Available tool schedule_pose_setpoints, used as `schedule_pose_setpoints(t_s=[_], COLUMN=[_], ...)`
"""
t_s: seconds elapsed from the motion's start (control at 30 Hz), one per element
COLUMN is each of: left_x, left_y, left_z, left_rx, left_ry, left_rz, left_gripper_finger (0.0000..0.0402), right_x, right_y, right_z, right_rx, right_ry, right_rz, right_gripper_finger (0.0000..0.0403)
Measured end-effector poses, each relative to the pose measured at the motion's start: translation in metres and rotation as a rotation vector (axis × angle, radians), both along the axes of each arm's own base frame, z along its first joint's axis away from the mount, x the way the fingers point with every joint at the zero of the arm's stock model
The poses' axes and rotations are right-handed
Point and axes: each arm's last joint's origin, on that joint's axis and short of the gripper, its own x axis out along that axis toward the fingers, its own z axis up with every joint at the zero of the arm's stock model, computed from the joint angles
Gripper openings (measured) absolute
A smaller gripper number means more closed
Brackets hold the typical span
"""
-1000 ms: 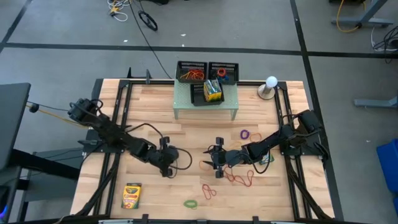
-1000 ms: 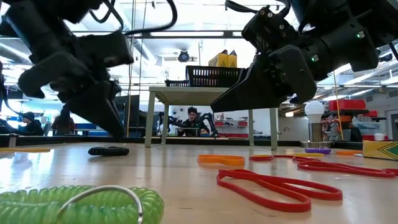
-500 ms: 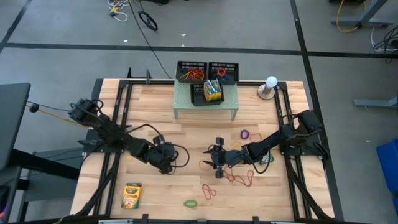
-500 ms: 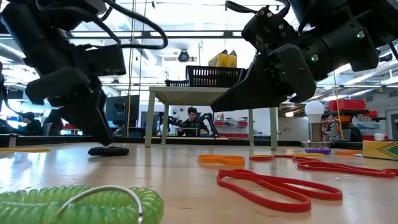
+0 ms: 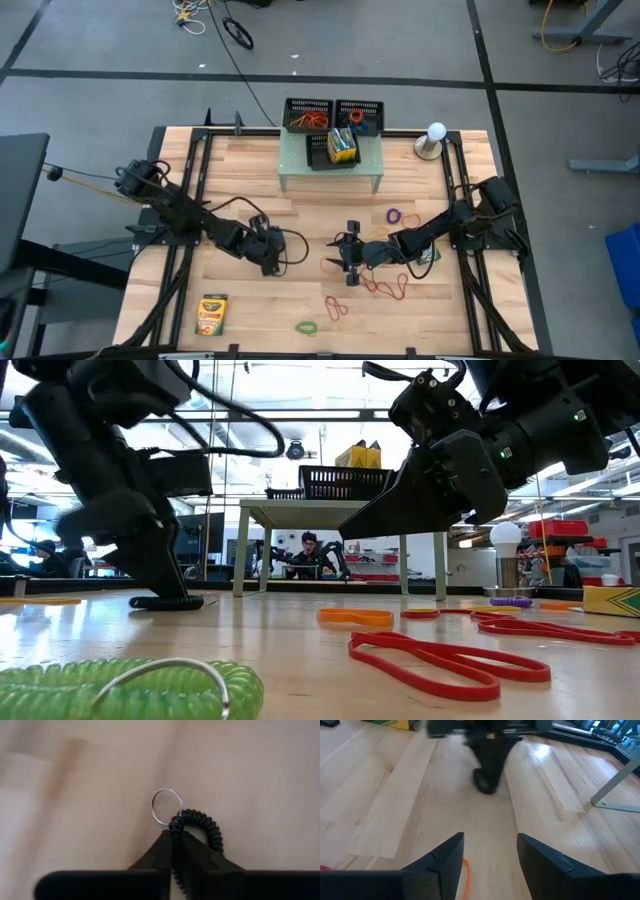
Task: Pick & Place Office Desk Supplies
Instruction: Put the black spiral keychain the top right black bin
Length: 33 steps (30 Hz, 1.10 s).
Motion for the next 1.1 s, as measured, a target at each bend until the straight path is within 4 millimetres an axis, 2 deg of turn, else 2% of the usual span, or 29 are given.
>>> schedule_pose_setpoints(t_s=[0.2, 0.4, 0.63, 0.83, 0.93, 1.1], left_x=[0.000, 0.007, 0.011, 0.023, 0.026, 0.031], left_y=[-0.002, -0.007, 0.009, 0.016, 0.019, 0.016], left_z=[0.006, 0.005, 0.006, -0.002, -0.009, -0.017], left_rx=[0.125, 0.125, 0.106, 0.114, 0.122, 0.124], left_ry=[-0.095, -0.420, -0.740, -0.872, -0.924, -0.983], left_rz=[0.038, 0.020, 0.047, 0.016, 0.009, -0.011], left_gripper_finger=[0.0015, 0.0011, 0.0011, 0.0011, 0.0011, 0.0011], right_x=[0.000, 0.001, 0.002, 0.011, 0.013, 0.013], right_y=[0.000, -0.004, -0.010, -0.017, -0.016, -0.017], right_z=[0.000, 0.001, 0.001, -0.007, -0.013, -0.012], right_rx=[0.032, 0.094, 0.159, 0.221, 0.211, 0.203], right_ry=[-0.003, -0.034, -0.062, -0.193, -0.208, -0.245], right_rz=[-0.014, -0.132, -0.230, -0.262, -0.247, -0.300], right_gripper_finger=[0.0192, 0.0192, 0.0192, 0.0202, 0.0218, 0.0231])
